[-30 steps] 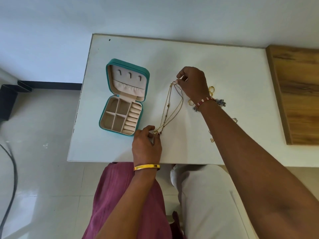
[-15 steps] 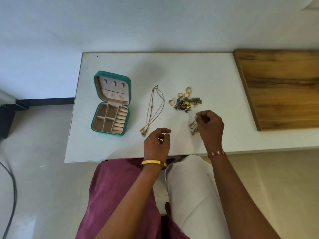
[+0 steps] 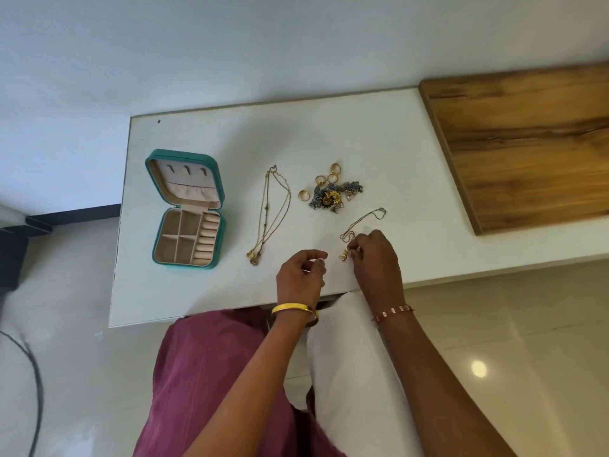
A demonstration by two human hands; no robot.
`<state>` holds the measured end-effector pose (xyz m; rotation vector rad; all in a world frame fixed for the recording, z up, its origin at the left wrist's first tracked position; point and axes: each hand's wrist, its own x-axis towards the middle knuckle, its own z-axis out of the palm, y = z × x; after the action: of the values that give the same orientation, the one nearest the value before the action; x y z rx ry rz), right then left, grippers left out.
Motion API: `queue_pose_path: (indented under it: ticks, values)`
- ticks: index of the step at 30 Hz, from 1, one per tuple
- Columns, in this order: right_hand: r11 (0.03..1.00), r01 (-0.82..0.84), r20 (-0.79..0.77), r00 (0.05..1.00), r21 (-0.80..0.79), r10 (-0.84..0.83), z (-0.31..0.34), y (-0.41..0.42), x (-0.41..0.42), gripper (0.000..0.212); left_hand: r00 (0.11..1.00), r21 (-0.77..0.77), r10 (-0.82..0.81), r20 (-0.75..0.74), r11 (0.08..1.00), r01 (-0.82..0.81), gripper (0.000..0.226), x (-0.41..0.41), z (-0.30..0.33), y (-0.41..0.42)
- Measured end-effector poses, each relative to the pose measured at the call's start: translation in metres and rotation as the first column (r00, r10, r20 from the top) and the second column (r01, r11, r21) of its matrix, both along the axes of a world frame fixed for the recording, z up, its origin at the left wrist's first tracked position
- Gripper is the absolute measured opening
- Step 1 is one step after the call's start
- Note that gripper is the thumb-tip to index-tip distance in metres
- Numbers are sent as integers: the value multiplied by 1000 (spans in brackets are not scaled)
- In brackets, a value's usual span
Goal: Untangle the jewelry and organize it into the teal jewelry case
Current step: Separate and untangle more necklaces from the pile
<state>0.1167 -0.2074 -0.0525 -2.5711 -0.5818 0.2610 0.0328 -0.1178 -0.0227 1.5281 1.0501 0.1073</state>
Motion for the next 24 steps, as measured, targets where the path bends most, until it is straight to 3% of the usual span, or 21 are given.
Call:
queue_pose_path:
  ticks: [4, 9, 18, 24]
  values:
    - [1000, 4, -8, 1000, 15, -3, 1, 2, 2, 17, 1000, -1, -4, 0, 1000, 4, 20, -1, 5, 1]
    - [962, 52, -89, 996, 269, -29, 32, 6, -4, 9, 998, 25, -29, 55, 999, 28, 22, -6, 23, 2]
    - [857, -34, -101, 990, 514, 100, 124, 19, -18, 9, 969, 347, -109, 223, 938, 26, 23, -14, 82, 17]
    - [783, -55, -177, 962, 620, 207, 174, 22, -30, 14, 931, 408, -221, 290, 909, 89, 25, -27, 126, 23]
